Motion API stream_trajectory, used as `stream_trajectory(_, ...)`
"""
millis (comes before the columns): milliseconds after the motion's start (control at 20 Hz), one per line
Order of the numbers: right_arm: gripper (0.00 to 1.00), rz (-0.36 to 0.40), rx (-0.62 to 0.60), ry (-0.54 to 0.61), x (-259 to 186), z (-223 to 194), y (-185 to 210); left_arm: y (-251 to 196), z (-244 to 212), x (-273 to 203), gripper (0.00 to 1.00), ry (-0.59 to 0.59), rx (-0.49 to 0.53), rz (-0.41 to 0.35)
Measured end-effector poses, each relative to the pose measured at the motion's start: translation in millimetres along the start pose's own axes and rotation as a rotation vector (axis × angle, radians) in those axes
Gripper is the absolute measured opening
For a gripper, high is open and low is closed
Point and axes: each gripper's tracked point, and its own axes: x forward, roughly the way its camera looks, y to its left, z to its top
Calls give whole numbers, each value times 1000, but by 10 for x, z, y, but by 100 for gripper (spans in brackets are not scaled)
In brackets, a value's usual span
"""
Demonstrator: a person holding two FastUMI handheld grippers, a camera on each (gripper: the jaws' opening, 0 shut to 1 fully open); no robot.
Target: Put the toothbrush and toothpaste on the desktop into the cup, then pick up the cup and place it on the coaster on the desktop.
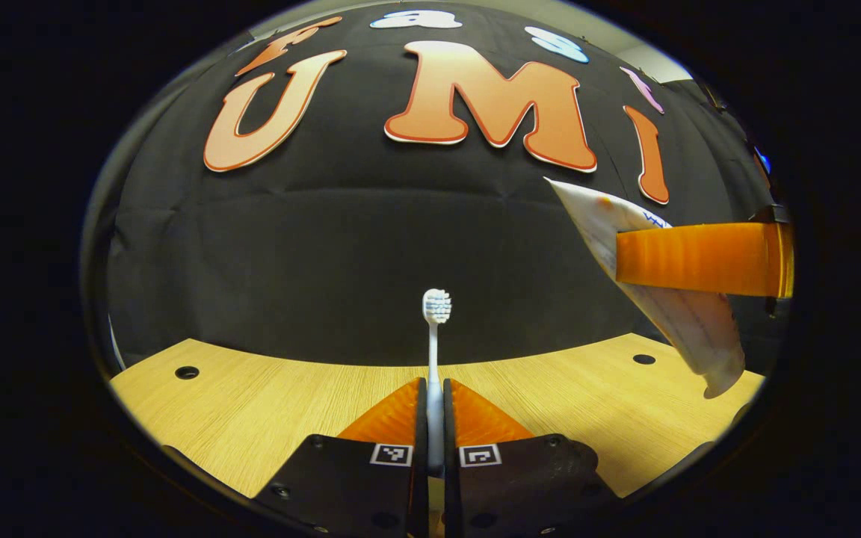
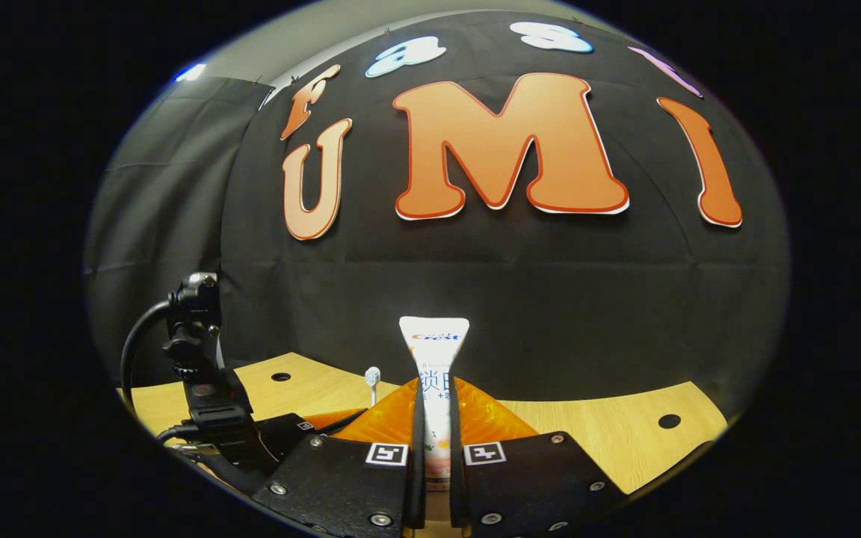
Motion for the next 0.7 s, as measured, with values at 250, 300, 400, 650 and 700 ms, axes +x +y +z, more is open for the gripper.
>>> stream_trajectory(250,13,40,46,5,130,-104,131,-18,-78,-93,10,48,-14,-12)
stream_trajectory(300,13,46,60,8,140,-133,159,-40,-84,-113,9,57,-17,-19)
stream_trajectory(400,13,52,71,5,173,-155,177,-59,-99,-159,14,71,-26,-39)
stream_trajectory(650,13,83,83,-32,239,-129,301,-21,-117,-229,87,88,-61,1)
stream_trajectory(700,13,87,84,-43,252,-116,322,19,-116,-245,88,93,-55,18)
